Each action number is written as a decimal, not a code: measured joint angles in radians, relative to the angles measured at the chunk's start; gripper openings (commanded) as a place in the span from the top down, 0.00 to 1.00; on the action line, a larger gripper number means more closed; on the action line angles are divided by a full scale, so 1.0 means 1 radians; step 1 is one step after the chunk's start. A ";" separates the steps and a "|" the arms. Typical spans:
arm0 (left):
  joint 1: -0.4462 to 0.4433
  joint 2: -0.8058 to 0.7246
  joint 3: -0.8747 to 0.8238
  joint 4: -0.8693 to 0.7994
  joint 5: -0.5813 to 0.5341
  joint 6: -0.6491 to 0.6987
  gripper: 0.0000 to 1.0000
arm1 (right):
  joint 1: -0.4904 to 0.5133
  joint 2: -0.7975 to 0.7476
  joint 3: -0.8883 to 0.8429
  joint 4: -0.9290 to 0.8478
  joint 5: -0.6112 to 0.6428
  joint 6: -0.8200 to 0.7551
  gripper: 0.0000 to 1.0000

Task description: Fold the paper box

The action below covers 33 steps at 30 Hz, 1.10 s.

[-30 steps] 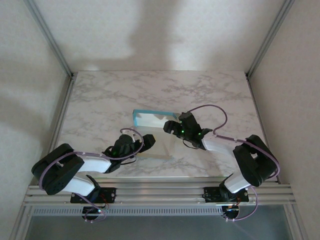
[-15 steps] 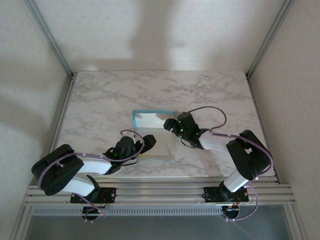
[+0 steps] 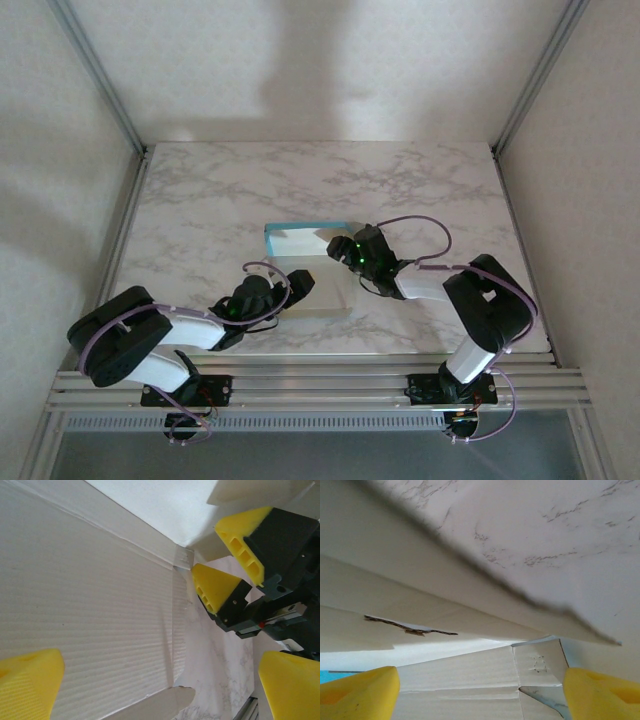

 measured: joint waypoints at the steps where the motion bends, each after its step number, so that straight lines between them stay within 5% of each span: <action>1: -0.001 0.003 0.000 0.006 -0.002 -0.005 0.01 | 0.000 0.002 -0.002 0.004 0.007 0.005 0.15; 33: -0.022 0.085 0.000 0.137 -0.017 -0.062 0.01 | 0.011 0.025 -0.022 0.128 0.080 -0.001 0.22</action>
